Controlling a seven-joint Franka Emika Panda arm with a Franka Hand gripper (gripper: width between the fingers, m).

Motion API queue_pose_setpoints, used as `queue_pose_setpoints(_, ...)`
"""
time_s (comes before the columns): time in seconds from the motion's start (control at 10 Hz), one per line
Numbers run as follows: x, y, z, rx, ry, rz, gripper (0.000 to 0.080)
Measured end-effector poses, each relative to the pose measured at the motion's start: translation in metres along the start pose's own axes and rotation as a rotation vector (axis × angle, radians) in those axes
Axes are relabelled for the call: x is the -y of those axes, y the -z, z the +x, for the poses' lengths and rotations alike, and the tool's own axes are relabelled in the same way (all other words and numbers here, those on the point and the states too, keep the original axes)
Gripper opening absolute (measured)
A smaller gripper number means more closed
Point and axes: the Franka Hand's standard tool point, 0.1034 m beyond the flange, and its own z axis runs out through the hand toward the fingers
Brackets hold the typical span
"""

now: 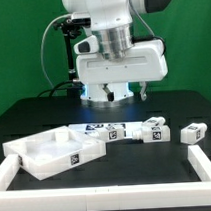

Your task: Assemble one leg

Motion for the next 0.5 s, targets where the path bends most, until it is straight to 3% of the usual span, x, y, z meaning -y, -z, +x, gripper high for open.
queue_pose_setpoints(0.1, -0.004, 0.000, 0.002, 0.000, -0.005, -0.003, 0.0648)
queue_pose_setpoints(0.4, -0.059, 0.016, 0.053, 0.008, -0.090, -0.006, 0.0648)
queue_pose_setpoints(0.5, -0.082, 0.015, 0.066, -0.001, -0.095, -0.014, 0.0648)
